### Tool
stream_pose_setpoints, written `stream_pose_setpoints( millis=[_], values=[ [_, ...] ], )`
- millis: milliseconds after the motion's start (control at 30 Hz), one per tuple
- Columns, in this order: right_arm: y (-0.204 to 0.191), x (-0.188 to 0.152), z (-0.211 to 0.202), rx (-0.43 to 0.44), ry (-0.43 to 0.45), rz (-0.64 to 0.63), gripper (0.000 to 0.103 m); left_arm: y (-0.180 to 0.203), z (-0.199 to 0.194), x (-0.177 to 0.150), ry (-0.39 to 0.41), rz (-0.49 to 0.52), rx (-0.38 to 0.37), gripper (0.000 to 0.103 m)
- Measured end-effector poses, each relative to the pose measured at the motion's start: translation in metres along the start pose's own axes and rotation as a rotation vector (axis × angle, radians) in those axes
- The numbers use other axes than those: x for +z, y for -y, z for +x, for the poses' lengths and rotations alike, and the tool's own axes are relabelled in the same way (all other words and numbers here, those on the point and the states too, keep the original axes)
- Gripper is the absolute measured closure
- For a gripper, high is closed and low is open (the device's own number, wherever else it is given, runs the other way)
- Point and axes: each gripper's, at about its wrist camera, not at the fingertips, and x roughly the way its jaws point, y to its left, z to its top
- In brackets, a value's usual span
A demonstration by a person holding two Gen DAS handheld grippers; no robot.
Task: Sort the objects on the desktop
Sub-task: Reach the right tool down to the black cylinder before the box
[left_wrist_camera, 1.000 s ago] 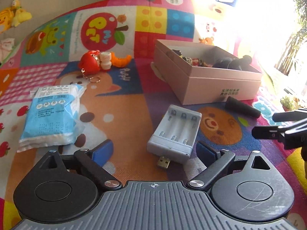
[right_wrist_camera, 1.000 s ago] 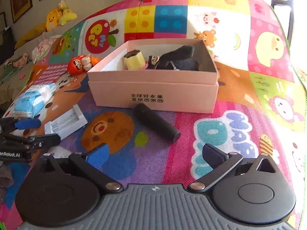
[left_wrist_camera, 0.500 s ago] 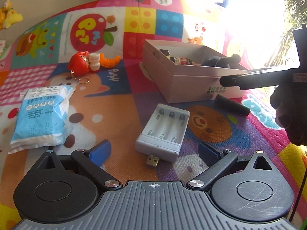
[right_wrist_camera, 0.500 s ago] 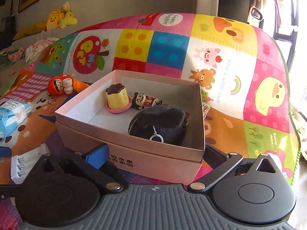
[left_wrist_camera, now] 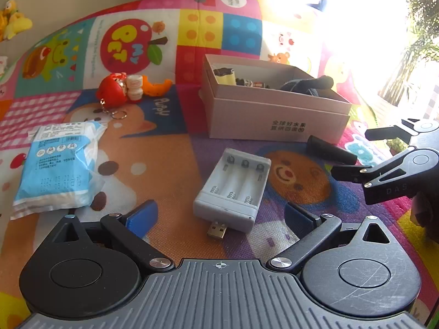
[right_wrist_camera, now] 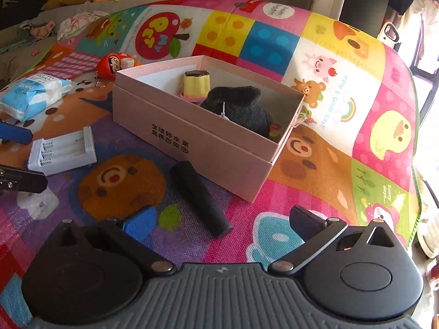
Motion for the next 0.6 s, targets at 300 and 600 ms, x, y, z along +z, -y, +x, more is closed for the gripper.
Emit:
stream_pose_setpoints(
  millis=[300,600],
  values=[
    [0.016,-0.005,-0.001,-0.170,-0.028,0.118,0.000,0.001,0.000,0.000,-0.003,0.007,0.008,0.002],
    [-0.001,-0.026,-0.021,0.026,-0.067,0.259,0.000,0.014,-0.005,0.006,-0.075,-0.028,-0.109,0.002]
  ],
)
